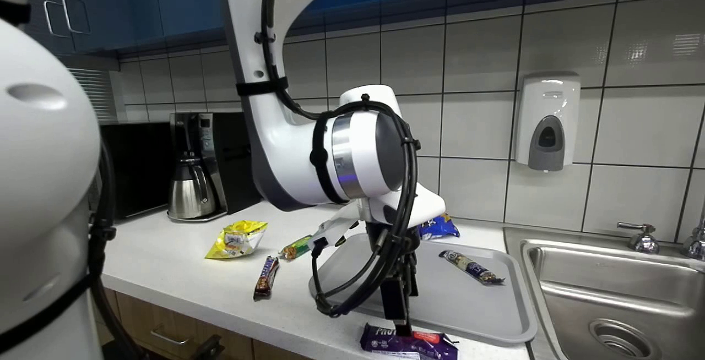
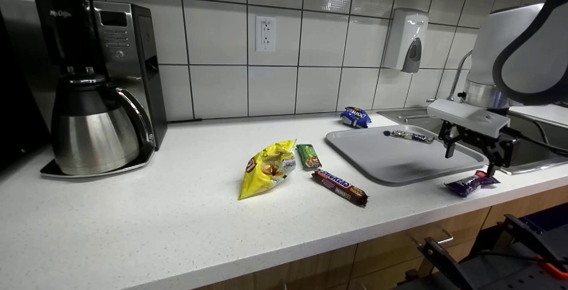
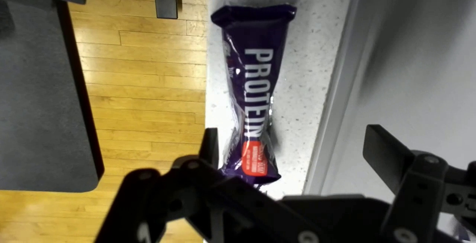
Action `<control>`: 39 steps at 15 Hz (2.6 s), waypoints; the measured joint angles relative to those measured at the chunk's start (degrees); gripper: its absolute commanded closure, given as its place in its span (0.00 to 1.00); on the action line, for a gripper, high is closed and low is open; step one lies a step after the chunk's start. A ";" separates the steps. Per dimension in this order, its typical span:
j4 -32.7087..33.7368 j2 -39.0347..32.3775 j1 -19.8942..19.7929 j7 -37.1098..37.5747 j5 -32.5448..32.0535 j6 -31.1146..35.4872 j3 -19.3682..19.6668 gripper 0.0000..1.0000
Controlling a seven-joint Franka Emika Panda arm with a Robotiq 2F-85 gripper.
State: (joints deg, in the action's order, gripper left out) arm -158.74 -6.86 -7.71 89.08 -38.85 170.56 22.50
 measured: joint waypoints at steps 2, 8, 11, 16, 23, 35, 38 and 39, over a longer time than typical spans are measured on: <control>0.00 0.99 0.42 0.00 -0.41 -0.05 0.00 0.00; 0.01 2.73 1.05 -2.32 0.01 -0.09 -0.24 0.00; 0.06 2.74 1.04 -6.22 1.89 -0.09 -0.27 0.00; 1.52 2.75 1.00 -11.18 3.92 -0.38 -0.13 0.00; 5.39 2.21 0.75 -15.45 6.38 -0.71 -0.05 0.00; 12.31 -2.46 0.75 -29.92 17.41 -2.13 -0.18 0.00; 14.64 -3.88 0.81 -30.98 18.10 -2.83 0.18 0.00; 15.46 -4.49 0.96 -30.98 18.12 -2.98 0.50 0.00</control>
State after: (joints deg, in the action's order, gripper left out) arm -143.28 -11.35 -6.75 58.10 -20.74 167.58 22.99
